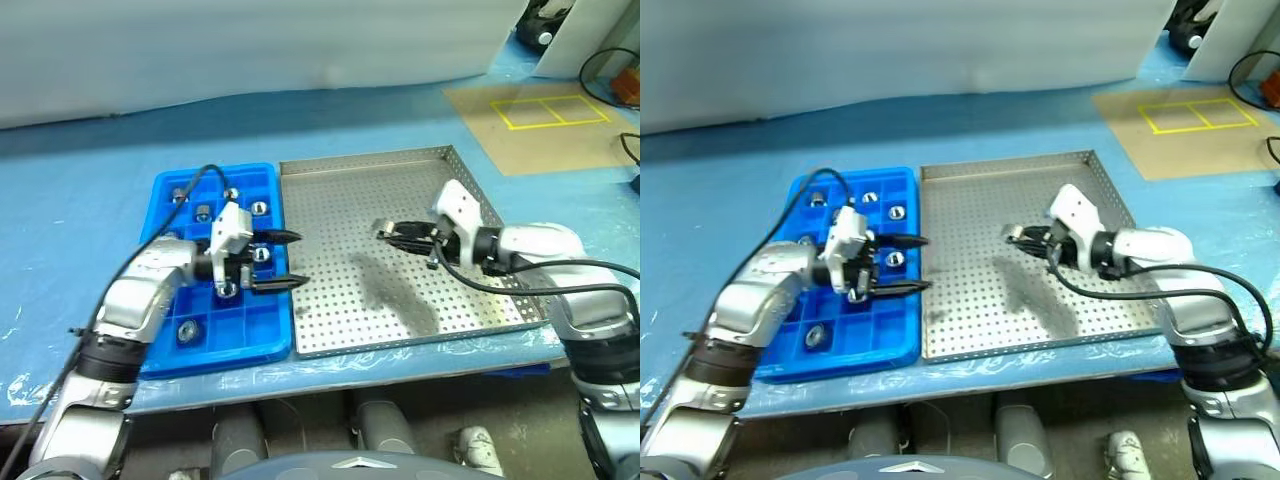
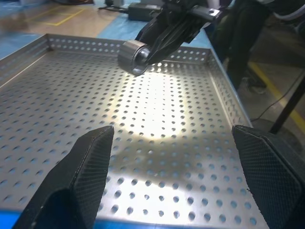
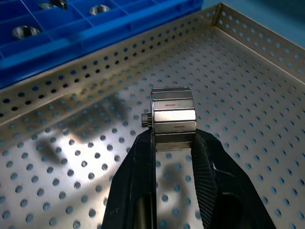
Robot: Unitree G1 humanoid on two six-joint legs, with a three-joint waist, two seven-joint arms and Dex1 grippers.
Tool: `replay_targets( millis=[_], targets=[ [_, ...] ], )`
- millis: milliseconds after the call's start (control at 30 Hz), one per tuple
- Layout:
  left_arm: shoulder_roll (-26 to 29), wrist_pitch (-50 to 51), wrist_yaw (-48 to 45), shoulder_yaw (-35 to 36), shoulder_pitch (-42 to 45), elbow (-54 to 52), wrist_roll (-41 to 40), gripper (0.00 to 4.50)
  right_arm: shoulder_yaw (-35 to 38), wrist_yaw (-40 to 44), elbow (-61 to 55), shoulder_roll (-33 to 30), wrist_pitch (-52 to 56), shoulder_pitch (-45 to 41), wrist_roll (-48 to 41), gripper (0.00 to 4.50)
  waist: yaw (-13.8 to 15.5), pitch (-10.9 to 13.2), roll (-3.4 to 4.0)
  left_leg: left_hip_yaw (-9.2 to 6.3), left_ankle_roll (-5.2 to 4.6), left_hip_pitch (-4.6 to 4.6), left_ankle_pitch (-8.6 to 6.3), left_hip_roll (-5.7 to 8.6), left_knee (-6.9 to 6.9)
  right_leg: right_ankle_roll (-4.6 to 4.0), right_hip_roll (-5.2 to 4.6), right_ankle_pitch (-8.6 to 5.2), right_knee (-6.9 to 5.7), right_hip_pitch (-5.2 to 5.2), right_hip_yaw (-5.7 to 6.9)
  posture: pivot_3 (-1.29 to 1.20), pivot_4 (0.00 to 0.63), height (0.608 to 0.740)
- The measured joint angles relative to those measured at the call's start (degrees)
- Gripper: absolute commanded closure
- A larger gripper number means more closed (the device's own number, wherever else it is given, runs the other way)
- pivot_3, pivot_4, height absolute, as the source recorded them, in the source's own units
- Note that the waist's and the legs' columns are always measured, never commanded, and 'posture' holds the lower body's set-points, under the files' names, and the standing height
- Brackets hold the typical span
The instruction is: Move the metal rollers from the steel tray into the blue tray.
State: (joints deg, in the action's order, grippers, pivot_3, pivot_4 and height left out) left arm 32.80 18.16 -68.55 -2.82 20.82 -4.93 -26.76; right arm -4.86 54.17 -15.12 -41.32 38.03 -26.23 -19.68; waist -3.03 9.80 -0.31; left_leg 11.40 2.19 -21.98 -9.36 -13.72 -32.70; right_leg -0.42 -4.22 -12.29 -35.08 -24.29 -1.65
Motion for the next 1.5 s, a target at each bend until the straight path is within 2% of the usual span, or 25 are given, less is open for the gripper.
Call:
replay_targets(
  millis=[133,367,500,667,933,1100,1167,1333,1500],
  targets=[
    [2.0,1.1,2.1,2.3,-3.5,-4.0,-0.9,0.3,-4.5,2.8,4.1,3.1,-1.8,-4.3,0.3,3.87,2.3,0.0,0.0,0.0,0.05,0.0,0.02,-0.02,0.05,-0.01,-0.02,0.0,0.0,-0.01,0.01,-0.09,0.15,0.74],
    [7.9,5.5,6.8,9.1,-16.6,-19.6,-4.2,0.3,-13.2,12.1,17.6,10.6,-11.0,-14.0,3.3,3.87,5.4,0.0,-0.07,-0.03,0.29,-0.03,0.17,-0.05,0.32,-0.05,-0.01,-0.02,-0.16,-0.24,0.08,0.14,0.15,0.74],
    [9.6,8.0,9.6,13.2,-24.7,-27.6,-6.9,0.3,-16.2,18.1,23.0,13.0,-14.3,-16.0,4.1,3.87,7.7,0.1,-0.13,-0.07,0.33,-0.17,0.2,-0.06,0.39,-0.07,-0.02,-0.04,-0.14,-0.35,0.09,0.21,0.15,0.74],
    [10.2,9.7,13.3,19.7,-31.4,-32.7,-8.8,0.3,-20.0,26.9,24.0,13.6,-16.4,-16.6,4.3,3.87,10.2,0.1,-0.14,-0.12,0.35,-0.2,0.21,-0.06,0.38,-0.06,-0.03,-0.05,-0.16,-0.36,0.09,0.3,0.15,0.74],
    [10.2,10.6,15.3,24.1,-41.2,-39.0,-11.5,0.3,-22.6,31.4,27.2,15.3,-19.7,-16.8,6.6,3.87,11.3,0.1,-0.15,-0.22,0.43,-0.24,0.25,-0.07,0.46,-0.05,-0.01,-0.06,-0.16,-0.45,0.06,0.33,0.15,0.74],
    [10.5,10.6,16.4,24.7,-41.2,-39.0,-12.1,0.3,-22.6,31.6,28.5,16.4,-21.6,-16.9,8.1,3.87,12.0,0.1,-0.16,-0.23,0.45,-0.29,0.27,-0.05,0.48,-0.04,-0.01,-0.06,-0.16,-0.48,0.05,0.32,0.15,0.74],
    [10.7,10.6,16.6,24.6,-40.8,-39.0,-12.2,0.3,-22.6,31.9,28.8,16.4,-22.0,-16.9,8.3,3.1,12.0,0.1,-0.16,-0.23,0.45,-0.32,0.26,-0.05,0.47,-0.04,-0.01,-0.06,-0.15,-0.51,0.05,0.32,0.15,0.74],
    [11.6,10.6,16.5,24.3,-38.4,-38.6,-12.4,0.3,-22.5,32.4,28.3,16.0,-21.2,-16.9,8.1,1.51,11.9,0.1,-0.16,-0.24,0.48,-0.33,0.28,-0.06,0.47,-0.04,0.01,-0.06,-0.17,-0.55,0.05,0.27,0.15,0.74],
    [12.1,10.6,16.3,22.6,-35.5,-37.3,-12.3,0.3,-22.2,31.5,28.1,16.0,-20.6,-16.9,8.2,1.51,11.8,0.1,-0.17,-0.24,0.51,-0.32,0.31,-0.06,0.46,-0.04,0.01,-0.06,-0.24,-0.56,0.05,0.24,0.15,0.74]
  ],
)
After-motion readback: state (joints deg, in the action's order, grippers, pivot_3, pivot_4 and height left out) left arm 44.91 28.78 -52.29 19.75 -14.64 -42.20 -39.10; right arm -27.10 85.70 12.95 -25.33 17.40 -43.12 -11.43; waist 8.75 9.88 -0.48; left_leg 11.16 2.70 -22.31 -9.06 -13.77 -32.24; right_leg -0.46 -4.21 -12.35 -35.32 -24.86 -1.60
